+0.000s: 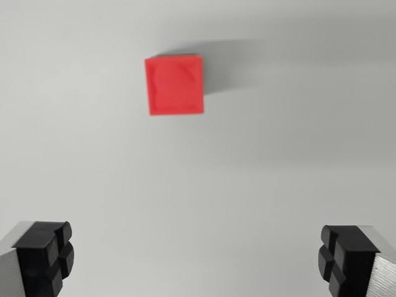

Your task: Destack cube

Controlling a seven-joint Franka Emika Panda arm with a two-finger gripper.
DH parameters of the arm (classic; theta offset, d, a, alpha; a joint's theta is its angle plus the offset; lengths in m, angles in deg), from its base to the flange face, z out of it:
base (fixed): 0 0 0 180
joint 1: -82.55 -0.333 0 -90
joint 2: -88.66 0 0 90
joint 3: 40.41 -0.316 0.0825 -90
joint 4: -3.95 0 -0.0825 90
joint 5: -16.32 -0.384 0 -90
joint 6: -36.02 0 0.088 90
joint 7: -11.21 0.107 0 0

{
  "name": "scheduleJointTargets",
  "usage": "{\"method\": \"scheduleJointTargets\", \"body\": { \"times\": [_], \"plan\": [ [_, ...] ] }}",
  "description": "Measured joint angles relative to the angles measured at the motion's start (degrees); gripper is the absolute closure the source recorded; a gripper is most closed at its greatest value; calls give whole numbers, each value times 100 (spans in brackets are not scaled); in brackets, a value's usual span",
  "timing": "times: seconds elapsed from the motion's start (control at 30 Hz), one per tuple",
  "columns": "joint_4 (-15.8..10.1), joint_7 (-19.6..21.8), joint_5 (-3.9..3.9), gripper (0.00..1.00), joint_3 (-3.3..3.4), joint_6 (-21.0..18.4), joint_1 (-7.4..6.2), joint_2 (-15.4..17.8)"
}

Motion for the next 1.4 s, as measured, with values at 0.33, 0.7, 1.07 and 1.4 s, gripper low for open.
{"method": "scheduleJointTargets", "body": {
  "times": [0.33, 0.7, 1.07, 1.4],
  "plan": [
    [0, 0, 0, 0, 0, 0, 0, 0],
    [-14, -3, 0, 0, -1, 58, 0, -45],
    [-123, -24, -5, 0, -15, 307, 0, -179],
    [-233, -60, -21, 0, -34, 641, 0, -383]
  ]
}}
